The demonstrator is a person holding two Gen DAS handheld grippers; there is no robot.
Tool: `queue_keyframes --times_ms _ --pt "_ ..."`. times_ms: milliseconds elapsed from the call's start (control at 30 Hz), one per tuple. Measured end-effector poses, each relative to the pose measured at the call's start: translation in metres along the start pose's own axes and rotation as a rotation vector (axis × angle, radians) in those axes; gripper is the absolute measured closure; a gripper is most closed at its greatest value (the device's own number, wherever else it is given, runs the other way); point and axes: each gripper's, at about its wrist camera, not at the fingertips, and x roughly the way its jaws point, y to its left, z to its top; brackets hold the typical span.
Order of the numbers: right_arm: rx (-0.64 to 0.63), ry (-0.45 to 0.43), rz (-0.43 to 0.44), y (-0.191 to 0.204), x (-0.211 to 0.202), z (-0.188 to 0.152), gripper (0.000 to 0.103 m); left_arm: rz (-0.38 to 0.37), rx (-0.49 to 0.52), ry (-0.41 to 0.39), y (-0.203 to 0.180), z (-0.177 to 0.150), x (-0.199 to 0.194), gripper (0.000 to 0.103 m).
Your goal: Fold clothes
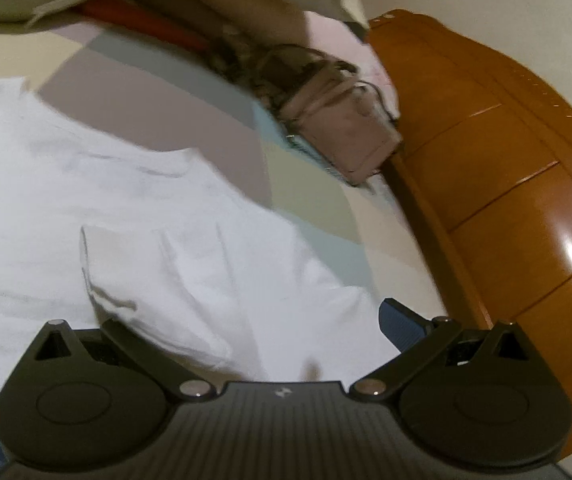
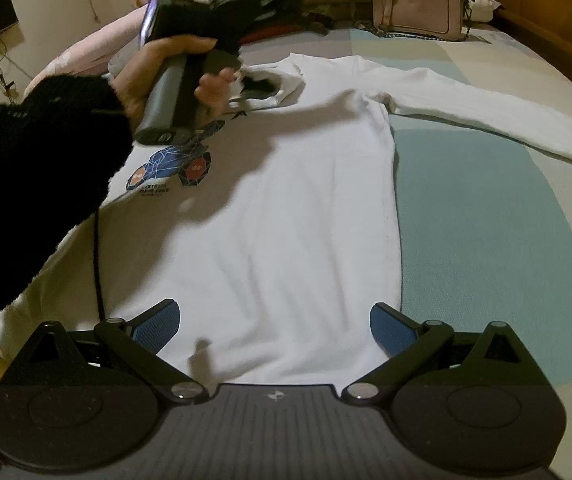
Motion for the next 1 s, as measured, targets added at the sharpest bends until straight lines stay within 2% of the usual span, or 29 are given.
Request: queue_keyframes --times_ms 200,267,367,567,633,767,833,900,1000 --pt "-0.004 0.009 -0.011 0.001 0.000 0.000 0.000 -0.109 0.149 0.052 -0.041 -0.002 0.012 0.001" --pt "-0.007 0.008 -0.015 0.002 -0.001 0.001 0.000 -0.107 0.212 0.053 -0.047 -0.004 0.006 0.001" --pt "-0.014 0.001 -0.023 0.004 -0.003 0.003 0.000 -0.063 0.290 0.066 -0.045 -0.002 -0.011 0.001" --pt "-0.031 -0.034 -0.033 0.009 -0.011 0.011 0.000 0.124 0.521 0.077 -0.028 0.011 -0.074 0.001" --pt "-0.032 -0.045 -0.028 0.011 -0.012 0.016 0.000 0.220 0.625 0.081 -0.014 0.014 -0.098 0.001" --pt "-0.040 -0.060 -0.021 0.019 -0.005 0.028 0.000 0.415 0.819 0.087 0.023 -0.001 -0.136 0.001" --pt "-0.047 -0.058 -0.013 0.026 -0.002 0.032 0.000 0.460 0.824 0.096 0.048 -0.007 -0.150 0.001" --pt "-0.055 -0.051 -0.004 0.035 0.003 0.035 0.000 0.446 0.752 0.103 0.075 -0.009 -0.163 0.001" --pt "-0.090 -0.035 -0.007 0.050 0.010 0.037 0.000 0.349 0.650 0.049 0.099 -0.006 -0.176 0.001"
